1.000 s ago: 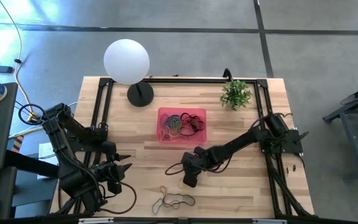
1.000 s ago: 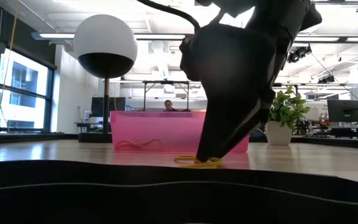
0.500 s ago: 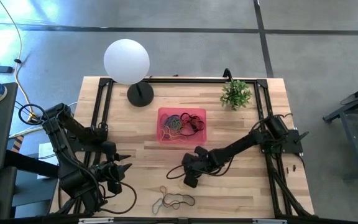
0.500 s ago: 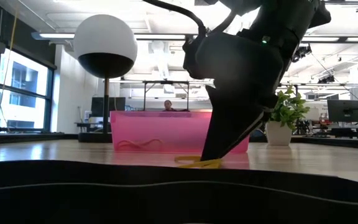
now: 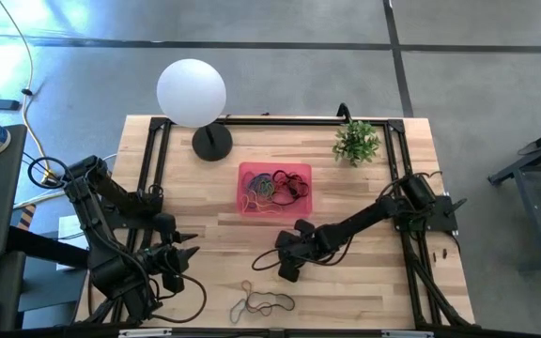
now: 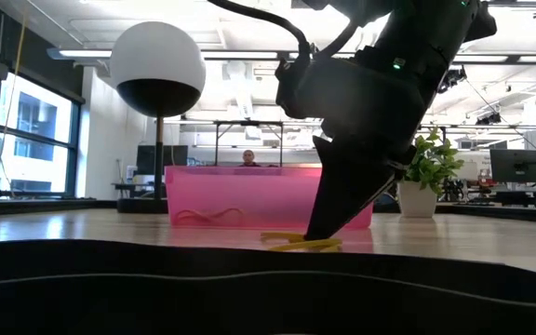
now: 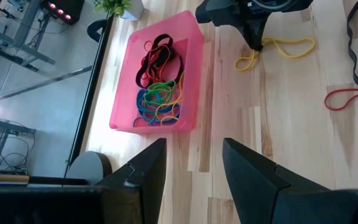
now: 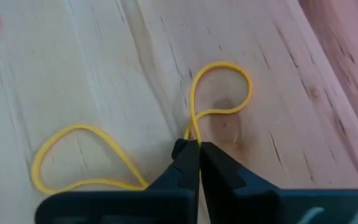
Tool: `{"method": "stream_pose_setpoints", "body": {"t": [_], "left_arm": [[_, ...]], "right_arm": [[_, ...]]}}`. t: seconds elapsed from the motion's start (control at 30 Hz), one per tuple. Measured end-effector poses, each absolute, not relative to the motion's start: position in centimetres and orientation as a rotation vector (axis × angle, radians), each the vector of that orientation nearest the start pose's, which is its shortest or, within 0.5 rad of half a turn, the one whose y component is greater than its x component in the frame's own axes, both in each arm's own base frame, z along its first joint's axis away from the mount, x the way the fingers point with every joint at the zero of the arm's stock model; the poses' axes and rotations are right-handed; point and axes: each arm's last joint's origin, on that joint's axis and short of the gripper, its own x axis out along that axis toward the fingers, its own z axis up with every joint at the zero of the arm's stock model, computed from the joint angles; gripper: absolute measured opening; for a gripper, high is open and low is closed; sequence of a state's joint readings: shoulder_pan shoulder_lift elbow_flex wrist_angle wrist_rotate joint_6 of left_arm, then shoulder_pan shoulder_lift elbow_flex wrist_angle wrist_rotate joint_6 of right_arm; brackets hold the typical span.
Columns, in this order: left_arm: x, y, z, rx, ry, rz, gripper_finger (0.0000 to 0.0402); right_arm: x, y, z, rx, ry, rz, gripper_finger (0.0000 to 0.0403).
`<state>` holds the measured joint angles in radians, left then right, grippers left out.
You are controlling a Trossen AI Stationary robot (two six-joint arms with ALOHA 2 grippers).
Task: Pick and place rubber bands into bin
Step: Put the yellow rubber band into the red bin
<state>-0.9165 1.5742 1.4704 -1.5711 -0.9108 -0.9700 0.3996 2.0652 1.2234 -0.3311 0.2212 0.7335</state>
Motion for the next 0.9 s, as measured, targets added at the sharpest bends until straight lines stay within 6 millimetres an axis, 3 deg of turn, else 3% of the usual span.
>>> {"method": "stream_pose_setpoints", "body": {"t": [0.57,0.9], "left_arm": [[17.8,-19.4,31.7,0.436,0.841,0.44,0.0147],[17.8,-19.4,31.7,0.446,0.819,0.448,0.0147]], "right_arm": [[35.7,14.4,15.6,0.286,0.983,-0.188,0.0001],[35.6,13.4,19.6,0.283,0.842,-0.168,0.0]]}}
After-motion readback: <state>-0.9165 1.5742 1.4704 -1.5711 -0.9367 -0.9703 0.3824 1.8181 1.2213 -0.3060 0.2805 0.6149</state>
